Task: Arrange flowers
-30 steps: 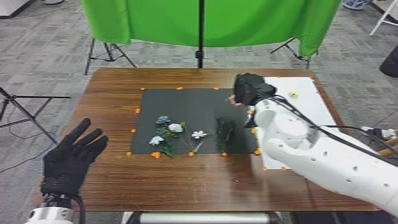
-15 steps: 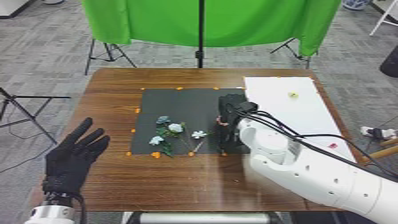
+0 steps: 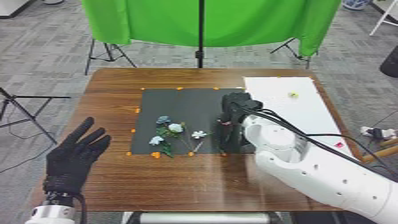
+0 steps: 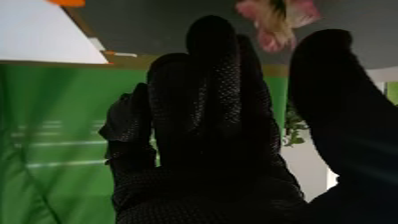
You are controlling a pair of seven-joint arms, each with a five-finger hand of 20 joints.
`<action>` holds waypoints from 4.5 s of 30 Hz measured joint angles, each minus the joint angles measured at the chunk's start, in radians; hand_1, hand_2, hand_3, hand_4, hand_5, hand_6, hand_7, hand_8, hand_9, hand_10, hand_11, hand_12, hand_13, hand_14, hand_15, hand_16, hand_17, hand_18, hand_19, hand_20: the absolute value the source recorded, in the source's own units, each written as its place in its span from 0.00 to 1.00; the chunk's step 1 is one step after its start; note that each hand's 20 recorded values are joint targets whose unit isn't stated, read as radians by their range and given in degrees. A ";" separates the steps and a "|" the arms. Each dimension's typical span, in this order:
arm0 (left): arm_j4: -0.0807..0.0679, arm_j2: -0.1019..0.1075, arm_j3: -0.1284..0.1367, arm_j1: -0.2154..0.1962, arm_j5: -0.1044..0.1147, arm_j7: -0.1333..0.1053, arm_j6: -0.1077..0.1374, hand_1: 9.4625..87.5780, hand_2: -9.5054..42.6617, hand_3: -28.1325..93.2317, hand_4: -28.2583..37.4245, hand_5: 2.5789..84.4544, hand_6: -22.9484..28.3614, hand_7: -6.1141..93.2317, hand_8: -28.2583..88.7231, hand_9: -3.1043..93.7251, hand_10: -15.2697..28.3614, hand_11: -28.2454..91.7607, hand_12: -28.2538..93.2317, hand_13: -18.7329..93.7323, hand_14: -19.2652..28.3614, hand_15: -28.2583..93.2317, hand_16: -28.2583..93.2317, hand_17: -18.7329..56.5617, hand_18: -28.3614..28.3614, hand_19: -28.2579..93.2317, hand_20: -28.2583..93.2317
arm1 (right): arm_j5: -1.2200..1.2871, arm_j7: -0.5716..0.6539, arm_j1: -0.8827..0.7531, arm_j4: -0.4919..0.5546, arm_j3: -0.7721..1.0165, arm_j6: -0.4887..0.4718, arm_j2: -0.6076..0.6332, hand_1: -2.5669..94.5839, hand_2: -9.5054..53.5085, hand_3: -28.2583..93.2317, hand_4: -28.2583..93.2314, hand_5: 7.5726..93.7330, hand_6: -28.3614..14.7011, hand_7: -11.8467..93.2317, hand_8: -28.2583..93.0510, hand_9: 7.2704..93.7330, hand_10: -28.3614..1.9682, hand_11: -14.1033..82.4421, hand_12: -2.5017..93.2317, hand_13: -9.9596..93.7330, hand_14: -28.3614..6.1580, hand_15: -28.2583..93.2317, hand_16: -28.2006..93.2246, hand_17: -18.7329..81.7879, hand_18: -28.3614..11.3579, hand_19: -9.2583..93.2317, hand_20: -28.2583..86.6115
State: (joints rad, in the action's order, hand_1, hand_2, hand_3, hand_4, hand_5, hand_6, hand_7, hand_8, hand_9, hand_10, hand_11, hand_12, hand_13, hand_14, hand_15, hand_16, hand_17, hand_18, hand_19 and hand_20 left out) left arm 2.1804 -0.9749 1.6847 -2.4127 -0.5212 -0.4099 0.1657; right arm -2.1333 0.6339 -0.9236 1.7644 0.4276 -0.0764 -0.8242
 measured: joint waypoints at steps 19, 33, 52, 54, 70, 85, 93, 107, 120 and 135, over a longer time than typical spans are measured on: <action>0.001 -0.001 -0.011 -0.010 0.004 -0.010 0.007 0.16 0.28 0.91 0.01 0.41 0.59 0.18 0.15 0.39 0.80 0.41 0.31 0.38 1.00 0.64 0.16 0.11 0.98 0.69 0.30 | 0.090 0.096 0.172 -0.146 -0.083 0.192 0.140 0.36 0.00 0.89 0.00 0.58 0.64 0.25 0.13 0.62 0.46 0.40 0.18 0.65 0.49 0.82 0.34 0.44 0.17 0.94 0.65; 0.001 -0.006 -0.014 -0.005 0.000 -0.009 0.007 0.16 0.28 0.91 0.01 0.41 0.59 0.18 0.15 0.39 0.80 0.41 0.31 0.38 1.00 0.64 0.16 0.11 0.98 0.68 0.30 | 0.112 0.157 0.214 -0.377 0.010 0.063 0.106 0.37 0.00 0.90 0.00 0.51 0.68 0.25 0.13 0.55 0.44 0.33 0.17 0.61 0.48 0.79 0.32 0.42 0.19 0.93 0.64; -0.010 -0.057 0.001 0.055 -0.042 0.067 -0.031 0.16 0.28 0.91 0.01 0.41 0.59 0.18 0.16 0.39 0.80 0.41 0.31 0.38 1.00 0.63 0.16 0.11 0.98 0.68 0.30 | 0.144 0.228 0.123 -0.434 0.101 -0.101 0.045 0.63 0.00 0.75 0.00 0.89 0.76 0.29 0.23 0.98 0.77 0.23 0.36 0.85 0.78 0.69 0.44 0.54 0.32 0.99 0.56; -0.010 -0.064 0.004 0.055 -0.045 0.074 -0.033 0.16 0.28 0.91 0.01 0.41 0.59 0.18 0.16 0.39 0.80 0.41 0.31 0.38 0.99 0.63 0.16 0.11 0.98 0.69 0.30 | 0.114 0.224 0.114 -0.433 0.084 -0.065 0.056 0.65 0.00 0.74 0.00 0.91 0.75 0.29 0.24 1.00 0.79 0.24 0.37 0.86 0.79 0.70 0.44 0.55 0.32 1.00 0.57; -0.001 -0.076 0.015 0.016 -0.047 0.067 -0.032 0.16 0.28 0.91 0.01 0.41 0.59 0.18 0.16 0.39 0.80 0.41 0.31 0.38 1.00 0.63 0.16 0.11 0.98 0.69 0.30 | 0.023 0.113 0.081 -0.246 -0.020 0.289 0.193 0.60 0.00 0.82 0.00 0.91 0.71 0.28 0.26 1.00 0.76 0.28 0.38 0.86 0.76 0.72 0.45 0.55 0.28 1.00 0.59; 0.007 -0.032 0.004 -0.008 -0.026 0.032 -0.015 0.16 0.28 0.91 0.01 0.41 0.59 0.18 0.16 0.39 0.80 0.41 0.31 0.38 1.00 0.64 0.16 0.11 0.98 0.69 0.30 | -0.052 -0.074 -0.218 0.142 0.215 0.154 0.166 0.58 0.00 0.83 0.00 0.88 0.71 0.30 0.24 0.97 0.69 0.37 0.37 0.82 0.69 0.76 0.42 0.51 0.24 0.99 0.59; 0.007 -0.038 0.004 -0.005 -0.029 0.040 -0.015 0.16 0.28 0.91 0.02 0.43 0.61 0.18 0.16 0.40 0.80 0.41 0.31 0.38 1.00 0.64 0.16 0.11 0.98 0.69 0.30 | -0.090 -0.093 -0.304 0.152 0.183 0.150 0.143 0.46 0.00 0.86 0.00 0.75 0.70 0.26 0.18 0.88 0.63 0.45 0.27 0.78 0.64 0.79 0.37 0.49 0.22 0.97 0.59; 0.007 -0.041 0.002 -0.002 -0.025 0.041 -0.007 0.16 0.29 0.91 0.02 0.42 0.61 0.18 0.16 0.39 0.81 0.41 0.31 0.38 1.00 0.64 0.16 0.11 0.98 0.69 0.30 | -0.143 -0.130 -0.354 0.182 0.241 0.141 0.151 0.33 0.00 0.83 0.00 0.69 0.67 0.24 0.13 0.87 0.57 0.63 0.24 0.78 0.55 0.87 0.39 0.49 0.15 0.99 0.63; -0.004 -0.039 -0.012 0.009 -0.023 0.031 -0.005 0.15 0.29 0.91 0.00 0.41 0.56 0.17 0.15 0.40 0.79 0.41 0.31 0.38 1.00 0.64 0.16 0.11 0.98 0.69 0.30 | 0.296 -0.187 -0.555 0.330 0.584 0.352 0.169 0.25 0.25 0.81 0.00 0.64 0.64 0.25 0.13 0.73 0.39 0.42 0.18 0.65 0.38 0.72 0.33 0.37 0.18 0.79 0.58; -0.036 -0.064 -0.049 0.089 -0.027 0.014 -0.007 0.13 0.29 0.90 0.00 0.41 0.54 0.16 0.15 0.39 0.76 0.39 0.31 0.38 0.99 0.62 0.16 0.10 0.96 0.66 0.29 | 1.006 -0.517 -0.901 0.305 1.069 0.159 -0.044 0.17 0.26 0.83 0.00 0.47 0.72 0.23 0.14 0.51 0.43 0.27 0.16 0.47 0.28 0.51 0.33 0.25 0.12 0.59 0.47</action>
State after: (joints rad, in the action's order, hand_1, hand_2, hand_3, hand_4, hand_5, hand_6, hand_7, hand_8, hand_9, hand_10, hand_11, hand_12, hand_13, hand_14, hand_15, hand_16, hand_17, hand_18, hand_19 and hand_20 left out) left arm 2.1448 -1.0390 1.6359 -2.3240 -0.5485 -0.3959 0.1591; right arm -1.1269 0.1170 -1.8244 2.0694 1.4965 0.0822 -0.8681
